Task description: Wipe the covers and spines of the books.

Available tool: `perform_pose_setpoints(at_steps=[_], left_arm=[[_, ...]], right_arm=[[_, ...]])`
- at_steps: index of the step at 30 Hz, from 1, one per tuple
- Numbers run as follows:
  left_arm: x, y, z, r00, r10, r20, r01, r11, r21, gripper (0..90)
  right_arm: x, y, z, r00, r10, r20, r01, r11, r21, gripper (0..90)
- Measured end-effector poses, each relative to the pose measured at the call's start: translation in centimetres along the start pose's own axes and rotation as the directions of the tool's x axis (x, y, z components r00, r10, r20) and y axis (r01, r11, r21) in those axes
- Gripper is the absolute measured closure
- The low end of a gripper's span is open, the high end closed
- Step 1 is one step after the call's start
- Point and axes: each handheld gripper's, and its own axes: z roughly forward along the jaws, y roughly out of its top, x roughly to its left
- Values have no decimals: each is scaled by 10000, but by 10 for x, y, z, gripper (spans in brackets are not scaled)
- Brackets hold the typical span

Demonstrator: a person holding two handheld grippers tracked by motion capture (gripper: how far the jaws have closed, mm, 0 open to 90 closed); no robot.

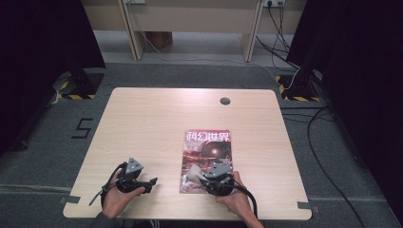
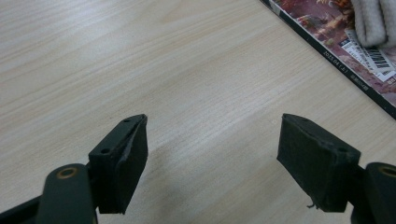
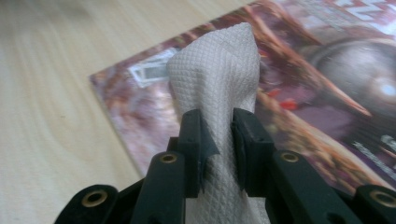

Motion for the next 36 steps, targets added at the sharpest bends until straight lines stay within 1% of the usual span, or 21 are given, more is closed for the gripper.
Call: perform_pose_setpoints(at_steps=[4,5,7,12,15,17,21,22,23,24,25,26,28,29,30,32,33,34,36], left_arm=[[-1,0,0,10000,17,18,-17,10000,13,241],[-1,0,0,10000,19,16,-19,10000,20,240],[0,0,0,10000,29,24,-29,10000,29,240],[-1,0,0,10000,6,47,-6,10000,-4,241],[-1,0,0,10000,18,62,-18,10000,8,241],[-1,0,0,10000,19,70,-19,10000,3,241],[-1,0,0,10000,31,77,-31,10000,17,241],[-1,0,0,10000,30,80,-30,10000,12,241],[-1,0,0,10000,33,90,-33,10000,9,241],[-2,0,0,10000,41,91,-41,10000,10,241],[-2,0,0,10000,41,91,-41,10000,10,241],[-2,0,0,10000,29,85,-29,10000,-2,241],[-2,0,0,10000,25,88,-25,10000,-6,241],[-2,0,0,10000,25,88,-25,10000,-6,241],[-2,0,0,9999,57,84,-58,10000,25,241],[-2,0,1,9999,56,86,-56,10000,17,241],[-2,0,1,9999,59,80,-60,10000,38,241],[-2,0,1,9999,62,111,-63,10000,31,241],[-2,0,1,9999,62,103,-62,10000,25,241]], right_arm=[[16,4,3,9988,-257,-413,255,9997,-39,745],[19,5,4,9984,-251,-504,250,9997,-28,744],[23,6,5,9977,-375,-570,374,9993,-32,744],[29,6,4,9964,-534,-655,535,9986,-8,745],[29,5,3,9967,-450,-680,452,9990,11,746],[24,2,0,9971,-337,-682,340,9994,33,748],[15,-2,-4,9988,-83,-488,86,9999,55,750],[10,-4,-6,9994,2,-344,1,10000,87,750],[3,-8,-10,9999,110,-121,-109,9999,115,750],[0,-9,-12,9999,163,-49,-162,9998,128,750],[0,-9,-12,9999,163,-49,-162,9998,128,750],[-9,-13,-15,9993,332,183,-334,9993,139,750],[-14,-16,-18,9987,396,333,-401,9991,154,750],[-14,-16,-18,9987,396,333,-401,9991,154,750],[-21,-20,-23,9967,632,507,-642,9978,187,750],[-28,-24,-26,9948,742,697,-756,9970,179,750],[-28,-24,-26,9948,742,697,-756,9970,179,750],[-34,-26,-28,9927,886,820,-903,9958,175,750],[-37,-27,-29,9915,954,881,-972,9951,165,750]])
